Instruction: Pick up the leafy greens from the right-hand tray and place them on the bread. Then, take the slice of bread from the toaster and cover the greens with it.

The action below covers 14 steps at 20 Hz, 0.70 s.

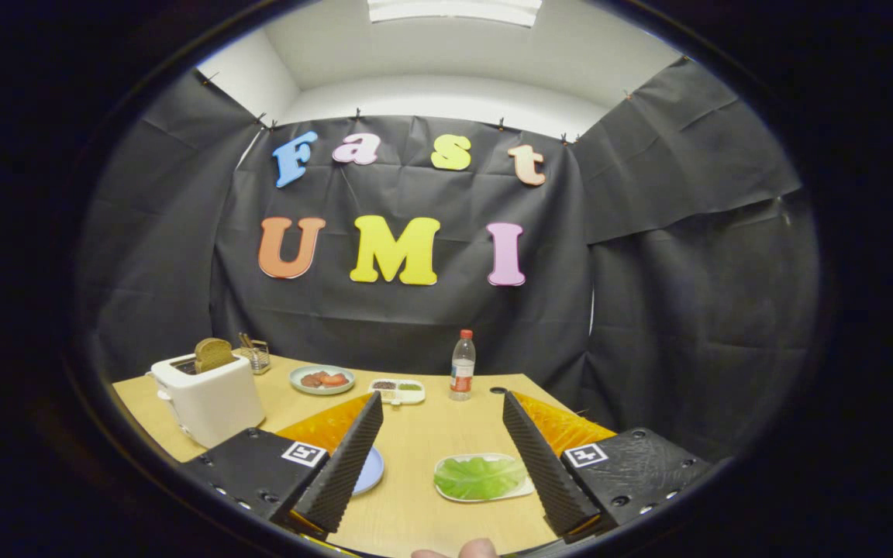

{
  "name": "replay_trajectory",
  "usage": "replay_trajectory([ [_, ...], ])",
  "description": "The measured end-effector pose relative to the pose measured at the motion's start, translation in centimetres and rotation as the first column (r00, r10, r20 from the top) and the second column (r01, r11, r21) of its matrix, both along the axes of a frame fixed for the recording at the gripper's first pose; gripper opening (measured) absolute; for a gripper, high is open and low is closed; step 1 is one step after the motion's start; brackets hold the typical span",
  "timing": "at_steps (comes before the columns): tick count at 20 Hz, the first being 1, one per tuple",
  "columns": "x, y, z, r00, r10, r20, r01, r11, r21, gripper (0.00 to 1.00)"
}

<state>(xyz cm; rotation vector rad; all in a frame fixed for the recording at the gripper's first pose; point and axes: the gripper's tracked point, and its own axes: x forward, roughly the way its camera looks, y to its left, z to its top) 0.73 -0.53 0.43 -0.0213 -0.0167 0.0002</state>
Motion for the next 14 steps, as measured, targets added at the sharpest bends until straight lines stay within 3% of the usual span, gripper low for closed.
replay_trajectory([
  [14,4.2,-5.8,-2.8,0.996,0.017,-0.093,-0.021,0.999,-0.05,0.95],
])
